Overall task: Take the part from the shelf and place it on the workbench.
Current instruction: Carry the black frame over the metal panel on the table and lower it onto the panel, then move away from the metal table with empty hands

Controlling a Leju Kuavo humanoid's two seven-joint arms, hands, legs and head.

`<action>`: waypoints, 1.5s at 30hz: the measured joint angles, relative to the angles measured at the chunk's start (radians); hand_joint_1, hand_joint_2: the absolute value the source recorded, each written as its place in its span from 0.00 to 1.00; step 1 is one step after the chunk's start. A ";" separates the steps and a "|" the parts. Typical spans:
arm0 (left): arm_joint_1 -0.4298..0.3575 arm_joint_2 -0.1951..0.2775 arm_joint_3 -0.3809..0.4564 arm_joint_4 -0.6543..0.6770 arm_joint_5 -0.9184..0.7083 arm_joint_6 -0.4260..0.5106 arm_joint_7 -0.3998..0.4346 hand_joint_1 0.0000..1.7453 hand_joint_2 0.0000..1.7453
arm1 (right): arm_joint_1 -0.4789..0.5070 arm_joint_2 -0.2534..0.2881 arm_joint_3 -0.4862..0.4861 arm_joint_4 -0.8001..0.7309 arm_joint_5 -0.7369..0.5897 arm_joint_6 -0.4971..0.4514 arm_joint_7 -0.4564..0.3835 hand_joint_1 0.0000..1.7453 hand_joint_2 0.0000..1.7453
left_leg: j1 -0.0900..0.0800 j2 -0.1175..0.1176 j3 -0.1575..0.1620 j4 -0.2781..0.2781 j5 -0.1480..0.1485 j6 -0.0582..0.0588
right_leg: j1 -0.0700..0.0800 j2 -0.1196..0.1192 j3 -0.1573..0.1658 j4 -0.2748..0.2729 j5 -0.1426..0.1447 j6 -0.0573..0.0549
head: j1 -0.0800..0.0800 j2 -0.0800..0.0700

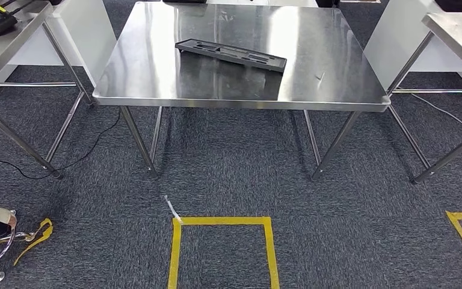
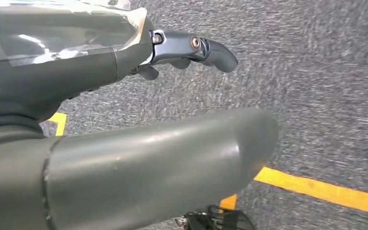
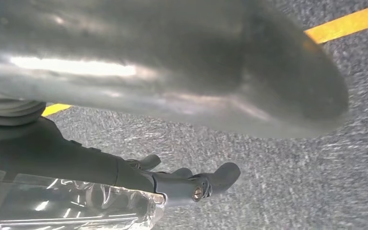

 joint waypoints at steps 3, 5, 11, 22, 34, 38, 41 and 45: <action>0.000 0.000 0.003 0.000 0.004 0.000 -0.002 0.00 0.00 | 0.001 -0.001 0.000 0.000 0.001 0.000 -0.001 0.00 0.00 | -0.001 0.001 -0.031 0.001 0.026 -0.004 | -0.001 0.001 0.052 -0.006 0.016 0.023 | 0.000 0.000; 0.000 -0.001 0.004 0.000 0.004 0.000 -0.002 0.00 0.00 | -0.002 -0.002 0.000 0.001 0.001 0.000 -0.002 0.00 0.00 | -0.002 0.000 -0.046 0.002 0.043 -0.013 | -0.001 0.002 0.164 -0.169 0.050 0.029 | 0.001 0.000; 0.002 0.000 0.004 0.001 0.004 0.000 -0.007 0.00 0.00 | -0.004 -0.003 0.000 0.002 -0.004 0.000 -0.003 0.00 0.00 | -0.003 -0.003 -0.064 0.009 0.061 -0.047 | 0.002 0.005 0.207 -0.290 0.074 -0.018 | -0.003 0.001; 0.001 0.003 0.005 0.001 0.004 -0.004 -0.008 0.00 0.00 | 0.000 -0.002 0.000 0.002 -0.006 0.000 -0.004 0.00 0.00 | -0.001 -0.006 0.083 0.011 -0.067 -0.047 | 0.008 -0.002 0.102 -0.251 0.146 -0.028 | -0.006 0.001; 0.001 0.000 0.005 0.002 0.003 -0.001 -0.021 0.00 0.00 | 0.003 -0.004 0.000 0.004 -0.013 -0.001 -0.002 0.00 0.00 | -0.003 0.006 -0.018 -0.017 0.022 -0.005 | 0.002 0.003 0.069 -0.028 0.025 0.024 | 0.001 0.001; 0.000 -0.002 0.005 0.002 0.002 -0.002 -0.022 0.00 0.00 | -0.001 -0.006 0.000 0.004 -0.014 -0.001 -0.002 0.00 0.00 | -0.008 0.006 -0.031 -0.015 0.051 -0.025 | 0.007 0.006 0.243 -0.299 0.056 0.018 | 0.000 0.001; 0.001 -0.002 0.005 0.002 0.000 -0.001 -0.022 0.00 0.00 | 0.001 -0.005 0.000 0.005 -0.017 -0.002 -0.002 0.00 0.00 | -0.007 0.003 -0.036 -0.011 0.059 -0.041 | 0.003 0.007 0.231 -0.302 0.065 -0.004 | -0.002 0.001; 0.001 -0.002 0.005 0.002 -0.007 -0.003 -0.022 0.00 0.00 | 0.002 -0.003 -0.001 0.005 -0.019 -0.005 -0.003 0.00 0.00 | -0.001 -0.002 -0.100 0.178 -0.097 -0.058 | -0.001 0.002 0.198 -0.301 0.093 -0.044 | -0.004 0.002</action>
